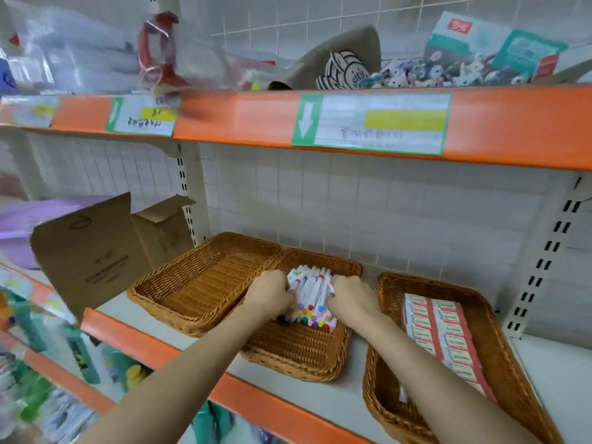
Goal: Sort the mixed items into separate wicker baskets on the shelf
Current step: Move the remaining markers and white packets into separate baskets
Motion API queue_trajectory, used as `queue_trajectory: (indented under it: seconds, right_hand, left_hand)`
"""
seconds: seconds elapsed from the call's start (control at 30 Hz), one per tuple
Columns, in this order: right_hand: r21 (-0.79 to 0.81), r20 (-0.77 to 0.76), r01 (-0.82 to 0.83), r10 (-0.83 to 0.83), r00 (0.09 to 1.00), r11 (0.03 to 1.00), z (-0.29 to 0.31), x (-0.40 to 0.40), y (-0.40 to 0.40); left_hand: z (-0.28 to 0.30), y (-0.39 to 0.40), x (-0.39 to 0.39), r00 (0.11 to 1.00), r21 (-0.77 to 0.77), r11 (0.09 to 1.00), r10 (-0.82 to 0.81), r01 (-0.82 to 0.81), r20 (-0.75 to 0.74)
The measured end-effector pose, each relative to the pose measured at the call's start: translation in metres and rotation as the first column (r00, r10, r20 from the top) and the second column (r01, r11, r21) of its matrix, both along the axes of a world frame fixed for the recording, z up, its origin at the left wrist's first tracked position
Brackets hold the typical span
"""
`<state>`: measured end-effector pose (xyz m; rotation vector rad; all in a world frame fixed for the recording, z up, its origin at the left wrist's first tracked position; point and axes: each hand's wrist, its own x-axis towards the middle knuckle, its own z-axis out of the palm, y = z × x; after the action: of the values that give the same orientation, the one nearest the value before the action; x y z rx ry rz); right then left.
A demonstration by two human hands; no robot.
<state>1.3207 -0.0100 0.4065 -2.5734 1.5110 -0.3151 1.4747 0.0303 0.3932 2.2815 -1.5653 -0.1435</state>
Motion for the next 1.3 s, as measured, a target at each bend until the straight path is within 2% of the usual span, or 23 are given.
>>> queue_trajectory:
  seconds: [0.27,0.5,0.67,0.83,0.93,1.13,1.3]
  right_hand:
    - [-0.012,-0.136,0.017,-0.018,0.991,1.000,-0.009,0.025,-0.040]
    - [0.091,-0.105,-0.012,0.022,0.994,0.996,-0.022,0.031,-0.052]
    - [0.091,-0.211,-0.060,0.078,0.974,0.994,-0.021,0.020,-0.042]
    - [0.048,-0.202,-0.058,0.067,0.977,0.997,-0.021,0.013,-0.012]
    - [0.095,-0.211,-0.019,0.039,0.977,0.995,-0.020,0.004,0.007]
    - [0.167,-0.211,0.044,-0.008,0.977,0.985,-0.017,-0.014,0.048]
    - [0.179,-0.199,0.096,-0.060,0.978,0.979,-0.015,-0.032,0.086]
  left_hand:
    - [-0.004,-0.034,0.012,0.996,0.024,0.998,-0.057,0.056,0.072]
    - [-0.010,-0.049,0.016,0.977,0.025,0.989,-0.150,0.148,0.151]
    - [-0.009,-0.048,0.016,0.942,0.122,0.968,-0.242,0.219,0.232]
    - [-0.012,-0.032,0.013,0.903,0.133,0.959,-0.282,0.251,0.324]
    - [-0.015,-0.021,0.012,0.899,0.098,0.946,-0.325,0.310,0.292]
    - [-0.022,0.001,0.004,0.841,0.316,0.844,-0.504,0.433,0.196]
    - [-0.016,0.023,-0.013,0.813,0.314,0.791,-0.575,0.525,0.087]
